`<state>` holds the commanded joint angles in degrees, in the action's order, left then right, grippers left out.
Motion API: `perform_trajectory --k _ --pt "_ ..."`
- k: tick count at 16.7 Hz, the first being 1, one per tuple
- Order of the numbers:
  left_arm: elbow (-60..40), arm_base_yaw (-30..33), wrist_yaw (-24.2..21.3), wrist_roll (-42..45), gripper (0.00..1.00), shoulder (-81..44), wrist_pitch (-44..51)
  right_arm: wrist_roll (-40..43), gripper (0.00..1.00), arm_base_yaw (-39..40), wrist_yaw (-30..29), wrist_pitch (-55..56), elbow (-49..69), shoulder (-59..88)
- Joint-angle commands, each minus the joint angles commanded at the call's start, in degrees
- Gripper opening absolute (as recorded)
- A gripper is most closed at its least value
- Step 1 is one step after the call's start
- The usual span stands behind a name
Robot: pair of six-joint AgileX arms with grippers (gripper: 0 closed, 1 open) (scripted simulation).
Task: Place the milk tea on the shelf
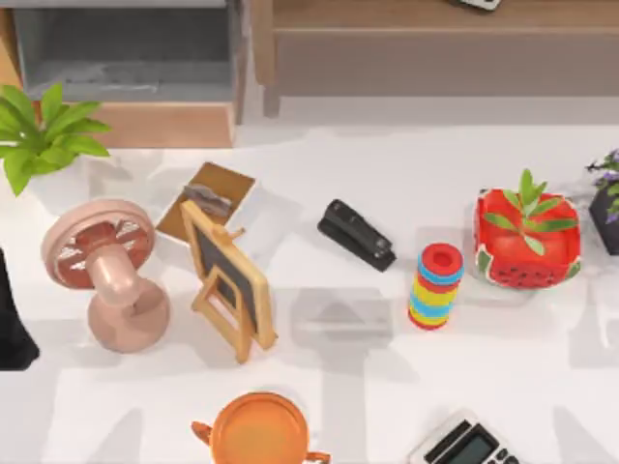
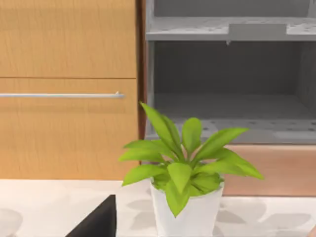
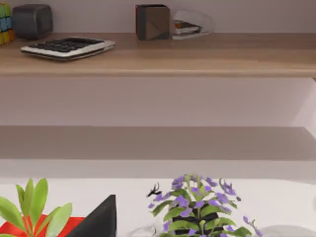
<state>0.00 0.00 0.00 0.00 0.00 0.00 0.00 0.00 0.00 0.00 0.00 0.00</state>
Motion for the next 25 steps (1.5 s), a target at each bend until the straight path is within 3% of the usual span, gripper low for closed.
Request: perform_trajectory --k 4,9,25 --pt "0.0 0.0 0.0 0.0 1.0 0.0 0.0 0.1 1.0 -0.7 0.8 1.7 0.4 1.8" --pt "0.0 0.0 0.0 0.0 1.0 0.0 0.0 0.5 1.0 -6.8 7.0 14.9 4.2 16.7" --pt "0.0 0.0 0.0 0.0 1.0 0.0 0.0 -0.2 1.0 -39.4 37.5 83.8 24.2 106.5"
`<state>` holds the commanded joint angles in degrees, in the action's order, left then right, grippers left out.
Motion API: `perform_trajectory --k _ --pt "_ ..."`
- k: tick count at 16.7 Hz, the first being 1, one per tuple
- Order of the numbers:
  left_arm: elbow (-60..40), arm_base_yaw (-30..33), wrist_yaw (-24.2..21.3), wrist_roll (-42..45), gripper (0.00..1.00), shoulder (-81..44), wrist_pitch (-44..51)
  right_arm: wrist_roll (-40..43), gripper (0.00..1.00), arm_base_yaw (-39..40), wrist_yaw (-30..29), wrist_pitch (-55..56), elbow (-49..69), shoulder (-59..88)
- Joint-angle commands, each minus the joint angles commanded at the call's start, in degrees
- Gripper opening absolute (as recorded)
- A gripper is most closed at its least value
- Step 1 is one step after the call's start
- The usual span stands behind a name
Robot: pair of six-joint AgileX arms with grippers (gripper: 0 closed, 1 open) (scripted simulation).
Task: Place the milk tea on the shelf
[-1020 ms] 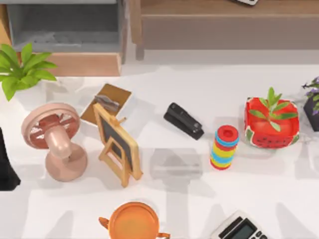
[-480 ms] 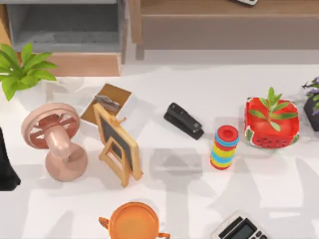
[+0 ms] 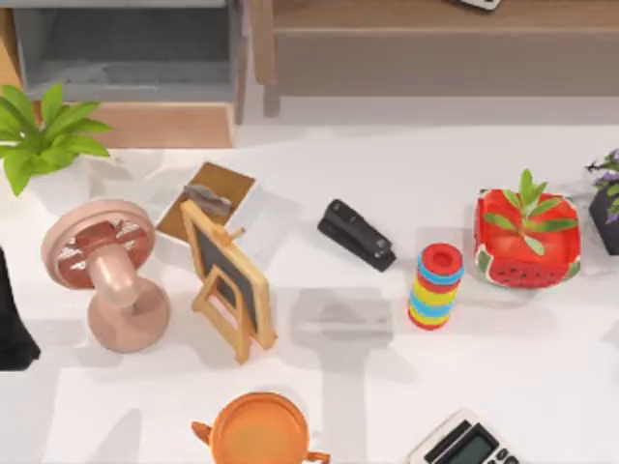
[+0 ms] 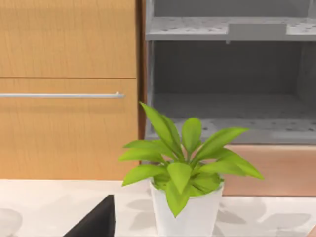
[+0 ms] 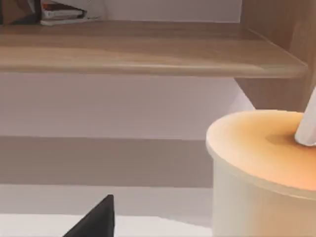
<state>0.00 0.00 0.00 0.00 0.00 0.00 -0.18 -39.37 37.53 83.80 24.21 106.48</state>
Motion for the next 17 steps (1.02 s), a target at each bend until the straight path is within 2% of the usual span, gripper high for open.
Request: perform_trajectory --k 4,7,12,17 --pt "0.0 0.0 0.0 0.0 1.0 0.0 0.0 -0.3 1.0 -4.5 4.1 9.1 2.5 12.3" --pt "0.0 0.0 0.0 0.0 1.0 0.0 0.0 -0.4 1.0 -5.6 5.1 11.3 3.1 15.1" --pt "0.0 0.0 0.0 0.0 1.0 0.0 0.0 -0.3 1.0 -5.2 4.9 11.0 3.1 15.0" --pt "0.0 0.0 0.0 0.0 1.0 0.0 0.0 -0.2 1.0 -0.5 0.0 5.5 11.1 17.4"
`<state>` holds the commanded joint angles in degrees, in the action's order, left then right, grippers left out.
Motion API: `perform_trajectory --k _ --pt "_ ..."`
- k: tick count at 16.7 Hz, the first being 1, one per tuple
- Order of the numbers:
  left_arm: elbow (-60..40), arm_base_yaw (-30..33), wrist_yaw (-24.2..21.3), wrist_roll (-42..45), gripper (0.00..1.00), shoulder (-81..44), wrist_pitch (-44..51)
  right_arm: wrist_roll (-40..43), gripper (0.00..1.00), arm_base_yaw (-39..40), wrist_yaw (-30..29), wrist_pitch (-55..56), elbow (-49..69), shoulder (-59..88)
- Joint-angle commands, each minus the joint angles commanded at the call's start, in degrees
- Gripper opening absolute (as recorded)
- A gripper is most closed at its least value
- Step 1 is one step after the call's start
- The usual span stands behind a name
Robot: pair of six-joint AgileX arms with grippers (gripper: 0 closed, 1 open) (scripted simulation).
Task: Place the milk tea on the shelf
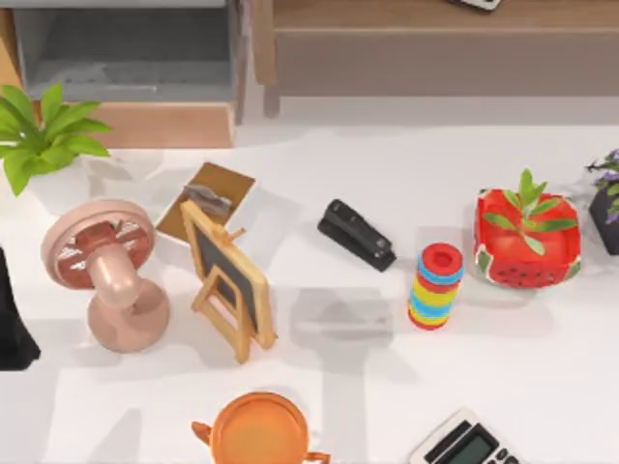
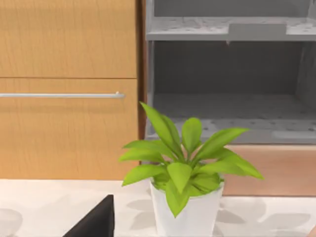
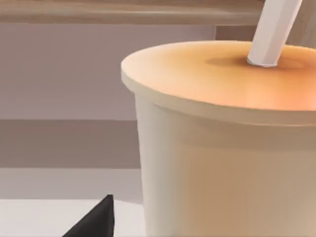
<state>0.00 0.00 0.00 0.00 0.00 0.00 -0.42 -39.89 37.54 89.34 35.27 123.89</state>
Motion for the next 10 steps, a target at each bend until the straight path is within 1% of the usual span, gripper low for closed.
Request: perform_trajectory --k 4,8,10 --pt "0.0 0.0 0.0 0.0 1.0 0.0 0.0 0.1 1.0 4.1 -4.1 -4.8 6.8 2.1" --pt "0.0 0.0 0.0 0.0 1.0 0.0 0.0 0.1 1.0 4.4 -4.4 -5.1 7.1 2.2" --pt "0.0 0.0 0.0 0.0 1.0 0.0 0.0 0.1 0.85 4.4 -4.4 -5.1 7.1 2.2"
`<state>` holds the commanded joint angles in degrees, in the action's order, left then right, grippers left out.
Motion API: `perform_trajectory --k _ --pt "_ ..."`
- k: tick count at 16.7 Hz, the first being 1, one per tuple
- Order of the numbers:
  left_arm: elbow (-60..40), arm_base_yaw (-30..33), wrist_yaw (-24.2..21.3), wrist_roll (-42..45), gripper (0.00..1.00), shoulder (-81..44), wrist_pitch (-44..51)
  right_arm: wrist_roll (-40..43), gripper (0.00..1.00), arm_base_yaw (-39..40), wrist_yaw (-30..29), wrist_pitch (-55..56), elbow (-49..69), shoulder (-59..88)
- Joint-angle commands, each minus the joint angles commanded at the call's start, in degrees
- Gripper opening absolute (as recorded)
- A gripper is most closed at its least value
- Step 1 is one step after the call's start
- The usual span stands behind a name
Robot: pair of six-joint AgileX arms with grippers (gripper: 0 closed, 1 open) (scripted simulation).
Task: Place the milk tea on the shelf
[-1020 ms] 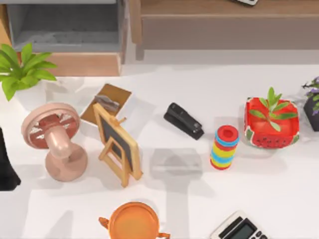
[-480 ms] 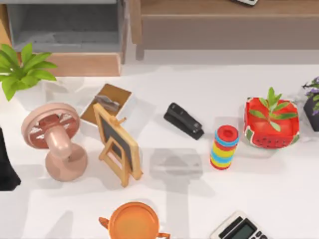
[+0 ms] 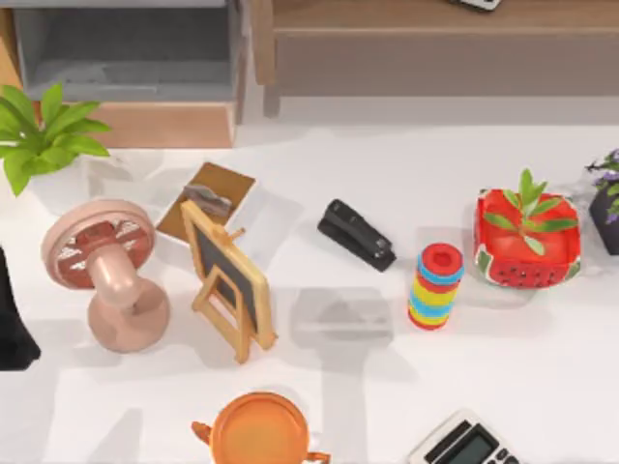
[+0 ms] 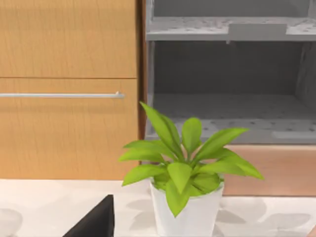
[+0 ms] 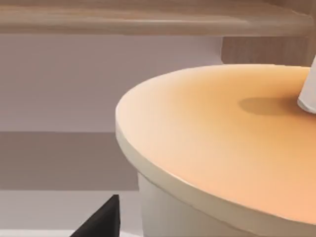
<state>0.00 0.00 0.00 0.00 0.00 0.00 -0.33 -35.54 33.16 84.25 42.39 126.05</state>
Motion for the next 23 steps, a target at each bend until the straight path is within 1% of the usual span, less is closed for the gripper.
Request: perform_trajectory --k 11,12,23 --pt "0.0 0.0 0.0 0.0 1.0 0.0 0.0 0.0 0.02 0.0 0.0 0.0 0.0 0.0" --pt "0.0 0.0 0.0 0.0 1.0 0.0 0.0 0.0 0.0 0.0 0.0 0.0 0.0 0.0" --pt "0.0 0.0 0.0 0.0 1.0 0.0 0.0 -0.1 0.0 -0.1 0.0 -1.1 -0.2 -1.2"
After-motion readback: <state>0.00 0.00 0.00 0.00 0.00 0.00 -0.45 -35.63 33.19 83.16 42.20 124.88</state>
